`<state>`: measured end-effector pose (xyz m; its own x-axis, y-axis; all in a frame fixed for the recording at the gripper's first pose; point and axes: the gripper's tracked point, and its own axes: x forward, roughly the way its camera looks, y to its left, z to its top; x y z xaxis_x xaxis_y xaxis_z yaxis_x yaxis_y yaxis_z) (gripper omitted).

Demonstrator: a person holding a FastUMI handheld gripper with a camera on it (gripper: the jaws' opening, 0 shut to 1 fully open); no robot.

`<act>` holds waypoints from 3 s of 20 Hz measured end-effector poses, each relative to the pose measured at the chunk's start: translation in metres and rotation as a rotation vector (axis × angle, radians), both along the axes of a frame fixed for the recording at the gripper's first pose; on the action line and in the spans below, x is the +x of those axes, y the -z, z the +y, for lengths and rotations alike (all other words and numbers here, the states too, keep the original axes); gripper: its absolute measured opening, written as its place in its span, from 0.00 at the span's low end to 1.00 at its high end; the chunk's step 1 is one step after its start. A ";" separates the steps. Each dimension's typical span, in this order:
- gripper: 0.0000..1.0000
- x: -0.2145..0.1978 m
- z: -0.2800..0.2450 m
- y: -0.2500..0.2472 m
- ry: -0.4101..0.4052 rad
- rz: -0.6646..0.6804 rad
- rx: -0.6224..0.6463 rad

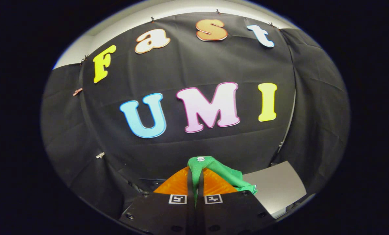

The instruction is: Put the clothes into the washing machine and then close the washing machine lid.

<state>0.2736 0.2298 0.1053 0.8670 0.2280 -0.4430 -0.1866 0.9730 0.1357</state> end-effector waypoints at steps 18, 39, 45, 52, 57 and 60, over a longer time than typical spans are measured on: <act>0.05 -0.028 0.152 0.176 -0.208 0.182 -0.049; 0.98 -0.039 0.109 0.380 -0.143 0.394 -0.306; 0.98 -0.022 0.113 0.350 -0.130 0.271 -0.268; 0.98 0.025 0.113 0.223 -0.054 -0.178 -0.100; 0.97 0.039 0.106 0.149 -0.071 -0.430 -0.105; 0.97 0.051 0.105 0.135 -0.074 -0.500 -0.129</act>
<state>0.3250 0.3352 -0.0298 0.9634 0.2678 -0.0070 -0.2670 0.9577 -0.1075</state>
